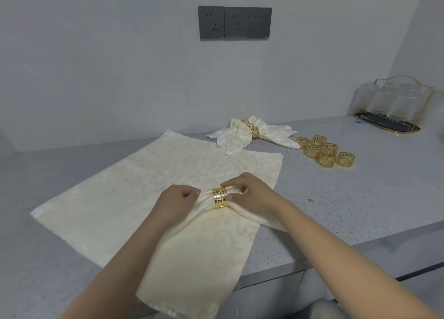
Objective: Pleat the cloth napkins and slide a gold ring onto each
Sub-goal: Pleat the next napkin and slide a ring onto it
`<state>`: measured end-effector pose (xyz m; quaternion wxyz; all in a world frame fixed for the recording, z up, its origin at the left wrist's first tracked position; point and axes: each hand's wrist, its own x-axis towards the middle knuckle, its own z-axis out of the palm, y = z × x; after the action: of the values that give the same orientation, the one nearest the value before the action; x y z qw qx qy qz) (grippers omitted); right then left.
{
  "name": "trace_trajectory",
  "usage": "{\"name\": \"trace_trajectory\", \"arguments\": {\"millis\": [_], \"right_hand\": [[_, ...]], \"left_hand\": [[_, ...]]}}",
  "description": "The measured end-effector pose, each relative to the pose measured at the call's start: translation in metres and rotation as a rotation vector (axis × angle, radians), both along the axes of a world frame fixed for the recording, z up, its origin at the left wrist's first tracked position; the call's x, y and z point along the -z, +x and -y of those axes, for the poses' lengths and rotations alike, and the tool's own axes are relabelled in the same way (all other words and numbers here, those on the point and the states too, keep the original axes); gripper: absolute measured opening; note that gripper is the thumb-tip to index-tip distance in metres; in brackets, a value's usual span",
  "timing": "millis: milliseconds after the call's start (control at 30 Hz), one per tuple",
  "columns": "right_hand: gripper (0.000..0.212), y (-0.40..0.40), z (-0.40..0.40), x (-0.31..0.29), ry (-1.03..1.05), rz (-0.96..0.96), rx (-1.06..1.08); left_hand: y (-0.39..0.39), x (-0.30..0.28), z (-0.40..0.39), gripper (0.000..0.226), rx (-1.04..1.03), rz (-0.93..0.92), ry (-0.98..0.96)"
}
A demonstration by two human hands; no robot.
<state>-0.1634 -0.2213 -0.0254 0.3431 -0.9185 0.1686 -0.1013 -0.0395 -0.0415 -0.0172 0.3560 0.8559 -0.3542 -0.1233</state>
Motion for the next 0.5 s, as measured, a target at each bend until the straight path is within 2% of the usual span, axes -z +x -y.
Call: {"name": "trace_trajectory", "arguments": {"millis": [133,233,300,400,500], "right_hand": [[0.021,0.000,-0.010,0.002,0.050,0.151,0.021],[0.034,0.003,-0.009,0.010,-0.074,0.131,0.000],[0.041,0.004,-0.008,0.014,-0.127,0.109,-0.030],[0.042,0.006,-0.010,0.020,-0.141,0.123,-0.055],[0.041,0.012,-0.015,0.029,-0.113,0.192,0.025]], "left_hand": [[-0.006,0.000,-0.003,0.020,-0.083,-0.070,-0.028],[-0.009,0.000,-0.005,0.026,-0.085,-0.075,-0.042],[-0.012,0.003,-0.005,0.033,-0.062,0.000,-0.009],[-0.016,0.006,-0.003,0.020,-0.002,0.189,0.069],[-0.025,0.009,0.001,0.028,-0.028,0.431,0.187]]}}
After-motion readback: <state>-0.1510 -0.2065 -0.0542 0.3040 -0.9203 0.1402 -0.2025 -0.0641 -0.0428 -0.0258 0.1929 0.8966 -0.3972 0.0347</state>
